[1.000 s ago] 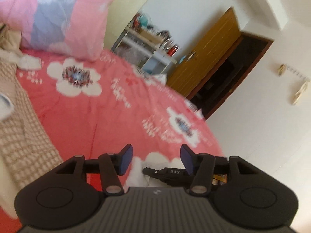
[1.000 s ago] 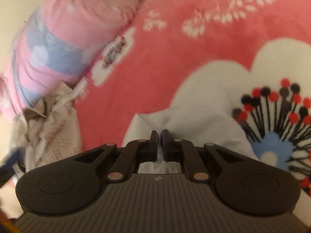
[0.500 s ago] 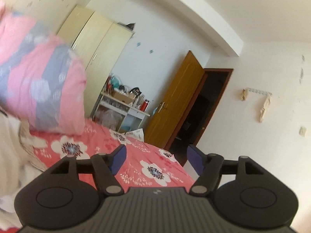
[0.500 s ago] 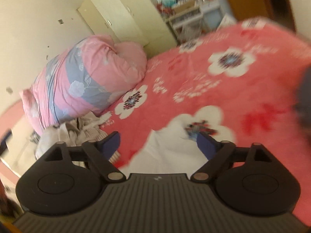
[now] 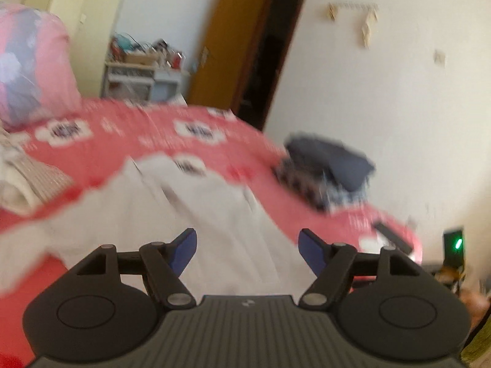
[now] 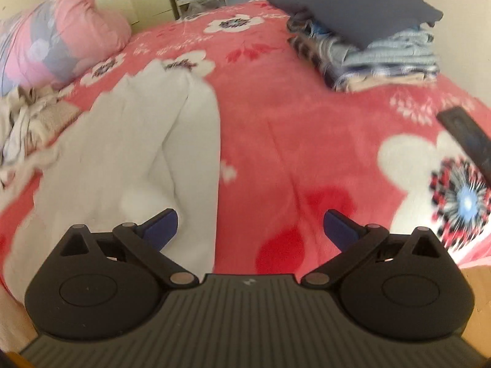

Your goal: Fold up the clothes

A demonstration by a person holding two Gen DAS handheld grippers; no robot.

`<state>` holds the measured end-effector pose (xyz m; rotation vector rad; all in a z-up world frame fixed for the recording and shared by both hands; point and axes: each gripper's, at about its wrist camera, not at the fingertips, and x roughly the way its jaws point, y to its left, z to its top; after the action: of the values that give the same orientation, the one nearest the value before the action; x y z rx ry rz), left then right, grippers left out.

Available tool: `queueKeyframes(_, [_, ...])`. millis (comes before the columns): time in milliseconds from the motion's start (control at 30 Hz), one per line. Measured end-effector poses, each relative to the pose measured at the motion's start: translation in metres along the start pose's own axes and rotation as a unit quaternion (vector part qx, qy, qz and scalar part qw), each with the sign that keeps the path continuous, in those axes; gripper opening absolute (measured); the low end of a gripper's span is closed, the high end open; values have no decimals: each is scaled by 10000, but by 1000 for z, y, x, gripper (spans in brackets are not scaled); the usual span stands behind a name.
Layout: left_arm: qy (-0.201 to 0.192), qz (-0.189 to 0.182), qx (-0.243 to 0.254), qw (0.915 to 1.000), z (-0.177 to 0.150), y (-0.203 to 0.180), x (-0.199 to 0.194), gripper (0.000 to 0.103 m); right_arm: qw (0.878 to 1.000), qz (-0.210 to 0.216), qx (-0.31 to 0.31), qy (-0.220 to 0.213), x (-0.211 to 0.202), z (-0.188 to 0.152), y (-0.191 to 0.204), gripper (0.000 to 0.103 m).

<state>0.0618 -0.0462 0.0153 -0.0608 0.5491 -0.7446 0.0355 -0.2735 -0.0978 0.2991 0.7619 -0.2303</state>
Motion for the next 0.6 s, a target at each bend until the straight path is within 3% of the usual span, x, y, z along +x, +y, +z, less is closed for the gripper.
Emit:
queueKeyframes(100, [246, 170, 430, 9986, -35, -22, 28, 74, 9992, 149, 33, -366, -1, -22, -2, 102])
queueKeyframes(233, [410, 386, 1084, 9925, -65, -43, 52, 74, 9952, 710, 277, -614, -5, -35, 1, 97])
queueKeyframes(333, [609, 516, 1017, 9916, -78, -40, 65, 73, 9948, 851, 365, -432, 4, -44, 0, 72])
queueKeyframes(367, [695, 528, 901, 9921, -82, -38, 68, 72, 9951, 830, 393, -352, 4, -48, 3, 57])
queueKeyframes(400, [745, 565, 781, 9926, -86, -37, 66, 70, 9955, 819, 358, -303, 6, -52, 4, 48])
queueKeyframes(467, [772, 672, 558, 9932, -89, -32, 63, 70, 9963, 787, 225, -270, 10, -57, 5, 44])
queueKeyframes(600, [682, 691, 314, 9948, -88, -25, 56, 70, 9942, 1029, 54, -300, 1, -61, 4, 12])
